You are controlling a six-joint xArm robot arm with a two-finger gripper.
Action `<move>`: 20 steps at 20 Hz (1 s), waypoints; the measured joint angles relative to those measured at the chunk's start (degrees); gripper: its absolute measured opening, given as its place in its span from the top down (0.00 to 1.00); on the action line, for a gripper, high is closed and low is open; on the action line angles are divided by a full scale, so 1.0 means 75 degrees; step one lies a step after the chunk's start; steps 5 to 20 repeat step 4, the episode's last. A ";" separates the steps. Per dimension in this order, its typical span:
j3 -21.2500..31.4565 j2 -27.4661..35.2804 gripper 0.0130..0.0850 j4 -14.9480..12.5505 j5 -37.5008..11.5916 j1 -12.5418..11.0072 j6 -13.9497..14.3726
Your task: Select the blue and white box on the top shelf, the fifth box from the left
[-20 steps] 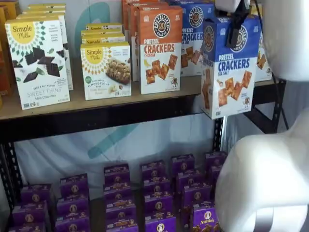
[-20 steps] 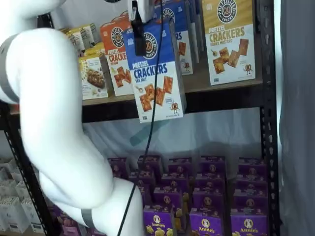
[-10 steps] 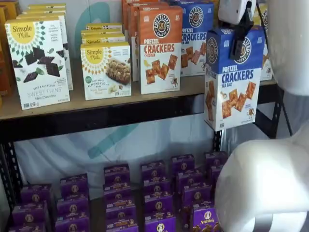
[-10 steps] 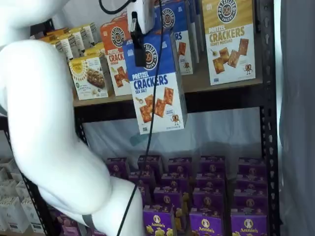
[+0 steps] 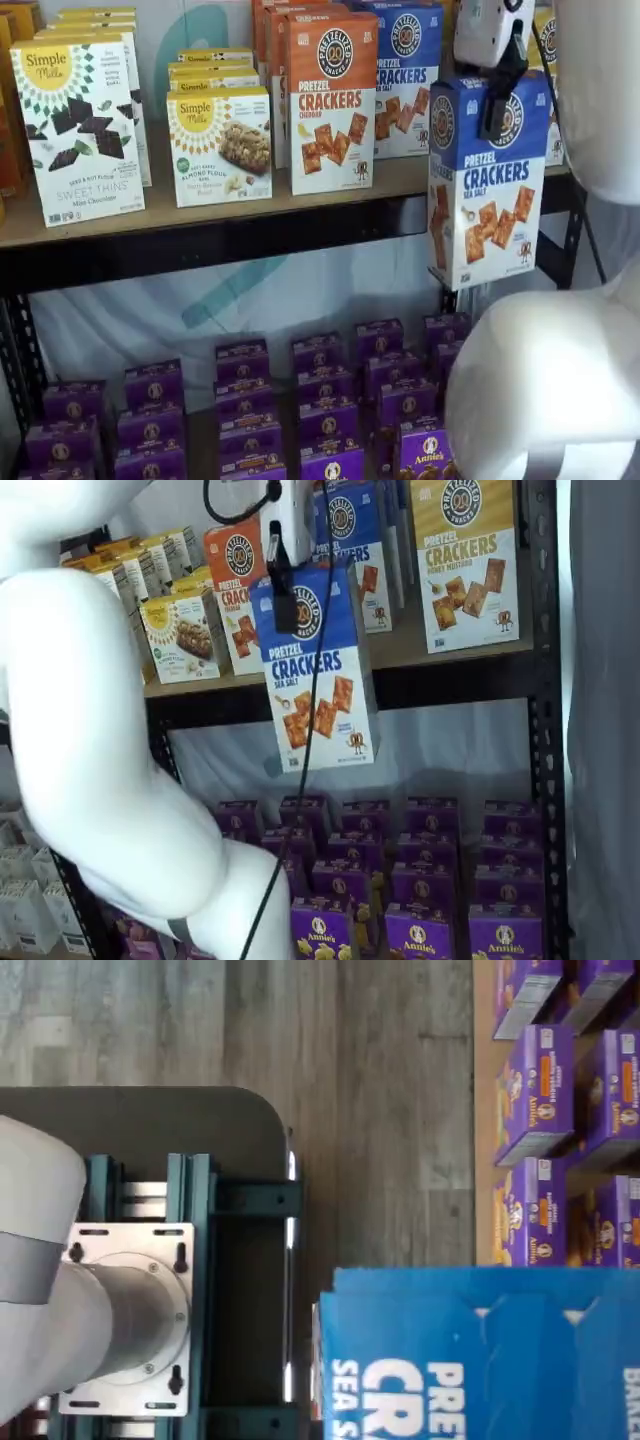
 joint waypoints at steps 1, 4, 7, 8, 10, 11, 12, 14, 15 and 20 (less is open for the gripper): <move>0.0042 -0.0012 0.39 0.0009 0.0000 -0.0026 -0.0024; 0.0214 -0.0105 0.39 0.0071 -0.0100 -0.0133 -0.0121; 0.0214 -0.0105 0.39 0.0071 -0.0100 -0.0133 -0.0121; 0.0214 -0.0105 0.39 0.0071 -0.0100 -0.0133 -0.0121; 0.0214 -0.0105 0.39 0.0071 -0.0100 -0.0133 -0.0121; 0.0214 -0.0105 0.39 0.0071 -0.0100 -0.0133 -0.0121; 0.0214 -0.0105 0.39 0.0071 -0.0100 -0.0133 -0.0121; 0.0214 -0.0105 0.39 0.0071 -0.0100 -0.0133 -0.0121; 0.0214 -0.0105 0.39 0.0071 -0.0100 -0.0133 -0.0121; 0.0214 -0.0105 0.39 0.0071 -0.0100 -0.0133 -0.0121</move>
